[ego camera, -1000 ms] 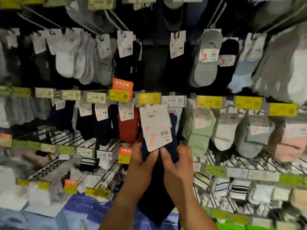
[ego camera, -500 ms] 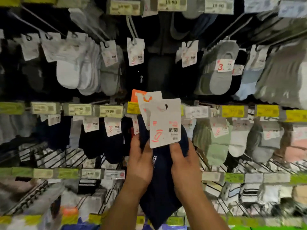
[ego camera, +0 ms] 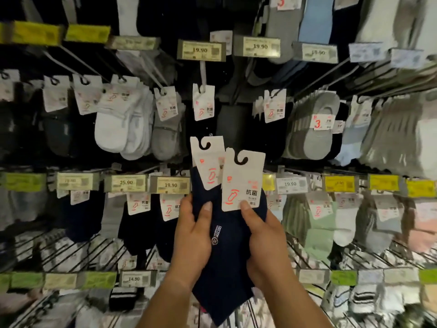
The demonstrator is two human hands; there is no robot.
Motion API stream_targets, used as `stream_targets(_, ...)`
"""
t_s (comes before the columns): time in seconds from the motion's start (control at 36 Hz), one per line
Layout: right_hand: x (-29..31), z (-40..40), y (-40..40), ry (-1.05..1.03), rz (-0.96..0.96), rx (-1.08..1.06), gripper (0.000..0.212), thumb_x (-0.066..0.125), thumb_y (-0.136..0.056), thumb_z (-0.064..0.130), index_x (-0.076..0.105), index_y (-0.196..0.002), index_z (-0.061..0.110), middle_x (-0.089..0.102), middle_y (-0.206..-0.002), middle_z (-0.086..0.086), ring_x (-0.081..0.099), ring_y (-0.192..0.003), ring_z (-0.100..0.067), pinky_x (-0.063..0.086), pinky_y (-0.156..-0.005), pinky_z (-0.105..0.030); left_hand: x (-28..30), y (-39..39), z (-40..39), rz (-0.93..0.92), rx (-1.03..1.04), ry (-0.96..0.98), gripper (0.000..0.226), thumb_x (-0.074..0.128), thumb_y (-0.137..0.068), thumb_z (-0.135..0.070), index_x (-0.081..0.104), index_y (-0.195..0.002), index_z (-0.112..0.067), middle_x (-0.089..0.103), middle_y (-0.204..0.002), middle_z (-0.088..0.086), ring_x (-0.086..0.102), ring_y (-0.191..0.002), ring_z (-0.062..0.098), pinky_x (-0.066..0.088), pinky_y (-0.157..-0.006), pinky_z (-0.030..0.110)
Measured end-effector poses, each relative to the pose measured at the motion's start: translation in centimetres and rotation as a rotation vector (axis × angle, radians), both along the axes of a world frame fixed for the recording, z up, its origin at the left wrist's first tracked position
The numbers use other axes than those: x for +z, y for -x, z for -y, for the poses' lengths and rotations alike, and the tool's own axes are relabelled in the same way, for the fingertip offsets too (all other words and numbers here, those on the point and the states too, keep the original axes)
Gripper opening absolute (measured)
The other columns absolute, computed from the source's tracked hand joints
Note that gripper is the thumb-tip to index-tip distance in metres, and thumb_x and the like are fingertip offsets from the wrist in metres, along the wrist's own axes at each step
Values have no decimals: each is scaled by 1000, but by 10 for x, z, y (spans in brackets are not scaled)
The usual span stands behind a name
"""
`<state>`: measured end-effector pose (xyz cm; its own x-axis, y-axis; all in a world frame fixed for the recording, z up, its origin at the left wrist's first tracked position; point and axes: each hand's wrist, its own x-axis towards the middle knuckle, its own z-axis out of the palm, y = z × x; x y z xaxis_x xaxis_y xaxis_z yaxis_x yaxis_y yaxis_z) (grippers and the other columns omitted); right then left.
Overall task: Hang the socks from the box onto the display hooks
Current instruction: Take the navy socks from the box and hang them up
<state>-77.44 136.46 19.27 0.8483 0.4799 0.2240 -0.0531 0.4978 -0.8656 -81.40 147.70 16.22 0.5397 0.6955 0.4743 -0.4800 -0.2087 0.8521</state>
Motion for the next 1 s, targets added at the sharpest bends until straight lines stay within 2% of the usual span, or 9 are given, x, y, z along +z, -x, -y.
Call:
stream_targets(0.06,12,1,-11,3,-39,31,20,58,-98,15,69,-115,15,76,-104,-6,73,-97,-25,57,-85,-43,5,-1,-10,34,40,-34,24,53,-104,-27,56,-122,-42,70,-115,-16,67,-110,9,55,-94,41)
stream_targets(0.14,39,-1,-34,20,-42,22,18,59,-98,16,69,-112,13,77,-100,-7,74,-92,-24,58,-78,-39,18,-5,-22,76,76,-83,23,51,-104,-25,56,-120,-42,69,-113,-18,66,-108,6,53,-92,36)
stream_targets(0.25,84,-11,-67,37,42,7,13,58,-99,15,71,-103,15,77,-94,-4,75,-85,-20,61,-71,-34,33,-18,-35,71,65,-52,25,51,-105,-21,56,-119,-41,70,-114,-14,67,-109,9,54,-92,35)
stream_targets(0.36,126,-22,-94,52,119,-6,17,61,-98,19,70,-111,11,77,-96,-5,75,-88,-22,61,-74,-38,33,-25,-39,86,39,-30,21,50,-105,-20,57,-118,-35,72,-112,-11,68,-108,12,56,-89,35)
stream_targets(0.5,161,-31,-117,47,164,-19,22,64,-96,23,70,-112,9,77,-95,-7,75,-87,-24,62,-73,-40,21,-28,-41,87,-17,31,27,49,-105,-21,57,-125,-37,70,-121,-7,68,-112,15,56,-91,38)
stream_targets(0.69,179,-40,-136,19,222,-15,21,65,-96,24,70,-111,11,77,-93,-6,75,-84,-22,60,-66,-34,19,-33,-51,36,42,13,28,50,-104,-30,59,-111,-56,69,-119,-15,66,-113,12,54,-98,45)
stream_targets(0.83,189,-50,-147,10,228,-41,21,66,-94,24,70,-110,10,77,-92,-6,75,-85,-23,62,-79,-42,21,-39,-56,28,59,-3,26,51,-104,-30,59,-117,-50,69,-121,-12,66,-114,14,53,-99,49)
stream_targets(0.92,189,-54,-156,18,232,-57,18,66,-94,28,71,-103,13,78,-90,-4,75,-84,-23,62,-77,-41,18,-41,-60,12,79,-3,26,51,-103,-31,58,-116,-52,68,-121,-14,66,-114,13,52,-100,48)
stream_targets(1.0,182,-60,-168,62,245,-65,17,66,-94,29,72,-99,15,78,-89,-3,75,-83,-21,61,-77,-39,14,-42,-62,3,79,15,23,51,-103,-31,59,-117,-47,69,-121,-12,66,-113,13,53,-100,50)
